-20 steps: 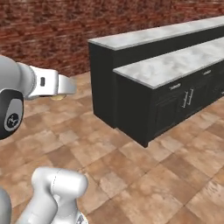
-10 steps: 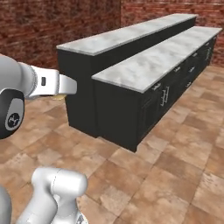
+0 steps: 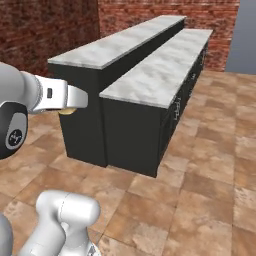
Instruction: Get the candle and the beer from the cabinet and move them to the dining counter.
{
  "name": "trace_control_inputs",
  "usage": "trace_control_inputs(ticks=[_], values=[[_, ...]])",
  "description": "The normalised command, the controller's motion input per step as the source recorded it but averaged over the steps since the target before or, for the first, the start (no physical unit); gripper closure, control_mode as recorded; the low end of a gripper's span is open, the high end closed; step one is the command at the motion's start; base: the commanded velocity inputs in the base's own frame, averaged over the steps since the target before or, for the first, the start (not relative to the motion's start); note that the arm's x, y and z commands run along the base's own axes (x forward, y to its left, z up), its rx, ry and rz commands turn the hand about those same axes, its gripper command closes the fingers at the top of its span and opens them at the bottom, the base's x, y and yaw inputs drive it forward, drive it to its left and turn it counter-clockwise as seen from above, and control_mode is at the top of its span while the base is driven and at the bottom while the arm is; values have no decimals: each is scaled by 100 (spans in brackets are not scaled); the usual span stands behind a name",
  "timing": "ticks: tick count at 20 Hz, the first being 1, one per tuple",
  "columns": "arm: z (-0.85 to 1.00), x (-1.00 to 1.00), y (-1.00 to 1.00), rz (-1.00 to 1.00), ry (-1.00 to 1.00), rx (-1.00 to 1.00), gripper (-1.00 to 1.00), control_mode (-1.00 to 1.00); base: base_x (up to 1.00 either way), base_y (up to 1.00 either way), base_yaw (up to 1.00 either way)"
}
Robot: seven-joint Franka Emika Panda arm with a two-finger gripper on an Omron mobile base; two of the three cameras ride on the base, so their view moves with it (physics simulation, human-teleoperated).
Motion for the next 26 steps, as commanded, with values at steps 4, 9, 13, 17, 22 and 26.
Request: trace_control_inputs(ticks=[4, 9, 13, 17, 22, 26], values=[[0, 0, 0, 0, 0, 0, 100, 100, 0, 100, -36], [0, 0, 0, 0, 0, 0, 100, 100, 0, 100, -37], [0, 0, 0, 0, 0, 0, 100, 100, 5, 100, -39], [0, 0, 0, 0, 0, 0, 100, 100, 22, 100, -38], [0, 0, 0, 0, 0, 0, 100, 100, 28, 100, -38], [0, 0, 0, 0, 0, 0, 100, 100, 31, 100, -41]])
